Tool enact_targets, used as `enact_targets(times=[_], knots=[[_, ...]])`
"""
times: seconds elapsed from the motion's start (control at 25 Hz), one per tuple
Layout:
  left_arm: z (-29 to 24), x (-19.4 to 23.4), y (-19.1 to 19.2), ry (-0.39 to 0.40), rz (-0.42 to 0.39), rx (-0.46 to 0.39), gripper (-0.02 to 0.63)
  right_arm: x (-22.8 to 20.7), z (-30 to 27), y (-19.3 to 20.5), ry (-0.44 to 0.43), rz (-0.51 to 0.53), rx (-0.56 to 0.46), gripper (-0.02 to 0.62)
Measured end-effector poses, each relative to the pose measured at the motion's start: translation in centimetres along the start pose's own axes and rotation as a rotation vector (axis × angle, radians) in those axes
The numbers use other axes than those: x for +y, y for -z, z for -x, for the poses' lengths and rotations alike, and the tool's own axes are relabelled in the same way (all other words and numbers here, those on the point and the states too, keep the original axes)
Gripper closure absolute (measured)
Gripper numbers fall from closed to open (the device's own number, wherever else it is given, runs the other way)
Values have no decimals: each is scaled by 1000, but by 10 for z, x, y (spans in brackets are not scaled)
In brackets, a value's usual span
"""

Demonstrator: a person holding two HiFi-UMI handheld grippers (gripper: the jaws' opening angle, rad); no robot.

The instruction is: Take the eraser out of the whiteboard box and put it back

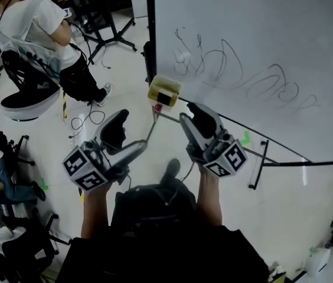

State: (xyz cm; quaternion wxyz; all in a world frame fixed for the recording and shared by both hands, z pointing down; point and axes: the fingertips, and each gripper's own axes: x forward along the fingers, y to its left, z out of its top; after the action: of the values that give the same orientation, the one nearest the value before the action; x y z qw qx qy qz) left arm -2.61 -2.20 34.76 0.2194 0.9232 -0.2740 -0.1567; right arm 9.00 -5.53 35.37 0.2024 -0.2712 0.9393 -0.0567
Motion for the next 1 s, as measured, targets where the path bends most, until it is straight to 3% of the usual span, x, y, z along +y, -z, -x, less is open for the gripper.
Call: enact_targets(times=[0.6,1.0], knots=[[147,-67,-1,174,16,-6,176,171,24,3,133,68,-92,453],[203,-111,2,249,13,-19,176,254,35,-1,147,109,-98,453]])
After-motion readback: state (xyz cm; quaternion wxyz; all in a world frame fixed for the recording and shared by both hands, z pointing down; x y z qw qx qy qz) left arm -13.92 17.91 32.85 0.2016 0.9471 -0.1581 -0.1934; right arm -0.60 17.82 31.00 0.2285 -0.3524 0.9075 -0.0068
